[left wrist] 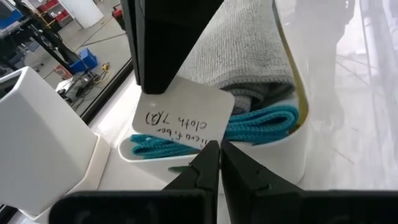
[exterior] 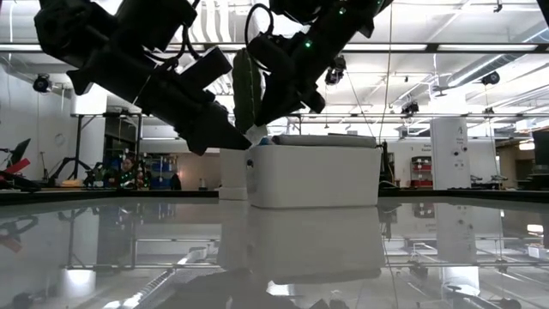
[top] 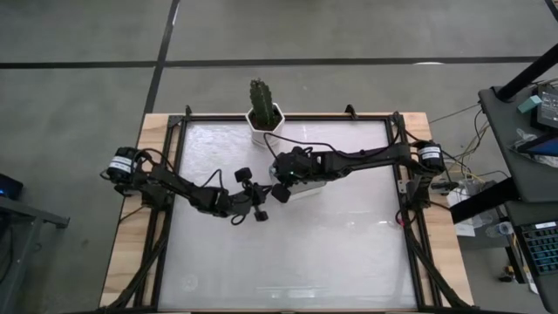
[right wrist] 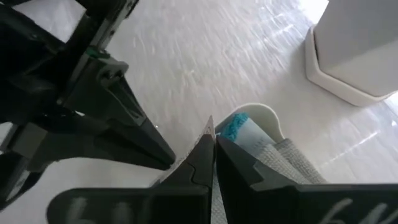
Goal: Fold microfiber towels
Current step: Adjust the white tag, then return to Home Position
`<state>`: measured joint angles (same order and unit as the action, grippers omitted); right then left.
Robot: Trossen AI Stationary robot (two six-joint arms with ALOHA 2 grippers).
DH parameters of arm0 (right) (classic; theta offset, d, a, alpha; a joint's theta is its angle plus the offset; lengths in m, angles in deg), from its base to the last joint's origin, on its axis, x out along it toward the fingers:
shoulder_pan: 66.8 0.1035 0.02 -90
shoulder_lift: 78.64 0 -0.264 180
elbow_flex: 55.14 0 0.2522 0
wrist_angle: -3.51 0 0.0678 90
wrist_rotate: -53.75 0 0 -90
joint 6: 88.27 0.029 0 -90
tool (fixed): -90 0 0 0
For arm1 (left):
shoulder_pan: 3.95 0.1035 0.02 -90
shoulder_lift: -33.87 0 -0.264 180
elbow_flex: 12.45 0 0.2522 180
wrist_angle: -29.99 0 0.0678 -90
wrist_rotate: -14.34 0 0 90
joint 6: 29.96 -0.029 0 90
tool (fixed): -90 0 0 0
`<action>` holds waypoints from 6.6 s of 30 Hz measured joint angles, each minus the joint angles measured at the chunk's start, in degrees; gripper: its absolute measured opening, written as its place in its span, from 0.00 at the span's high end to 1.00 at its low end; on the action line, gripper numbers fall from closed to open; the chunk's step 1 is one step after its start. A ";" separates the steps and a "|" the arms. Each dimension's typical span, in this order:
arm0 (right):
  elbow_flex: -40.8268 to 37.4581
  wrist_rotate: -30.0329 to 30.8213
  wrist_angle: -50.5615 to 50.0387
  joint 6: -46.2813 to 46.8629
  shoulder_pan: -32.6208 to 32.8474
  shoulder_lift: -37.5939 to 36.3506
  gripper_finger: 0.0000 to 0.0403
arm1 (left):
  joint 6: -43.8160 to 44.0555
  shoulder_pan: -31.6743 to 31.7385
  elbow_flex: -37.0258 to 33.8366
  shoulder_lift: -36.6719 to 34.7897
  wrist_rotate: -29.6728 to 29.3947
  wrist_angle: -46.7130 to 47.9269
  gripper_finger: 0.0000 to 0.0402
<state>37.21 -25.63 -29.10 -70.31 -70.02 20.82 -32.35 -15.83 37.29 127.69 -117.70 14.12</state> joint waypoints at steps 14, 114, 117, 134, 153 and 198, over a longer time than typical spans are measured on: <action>0.00 -0.10 0.28 1.52 1.90 0.01 0.98 | 0.00 1.32 0.16 0.00 0.02 0.09 1.00; -1.27 -3.87 -2.94 21.07 4.48 -0.55 0.67 | -1.08 0.09 0.22 -9.29 4.06 7.33 0.63; -0.14 -3.84 -5.90 19.71 4.48 -1.25 0.67 | -1.12 -0.06 0.20 -11.42 4.11 11.18 0.64; 0.44 -0.82 -11.18 13.47 4.89 -7.23 0.75 | -4.60 2.15 0.16 -9.90 4.05 2.19 0.98; 0.20 0.03 -10.93 13.32 5.38 -7.23 0.80 | -2.44 2.54 0.35 -5.31 4.39 0.22 1.00; -25.26 10.24 8.30 -12.29 16.50 -31.89 0.83 | -14.98 -0.45 0.13 -28.24 16.93 14.61 1.00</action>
<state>11.95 -15.39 -20.80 -82.59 -53.52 -11.06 -47.33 -16.28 37.43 99.45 -100.77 28.72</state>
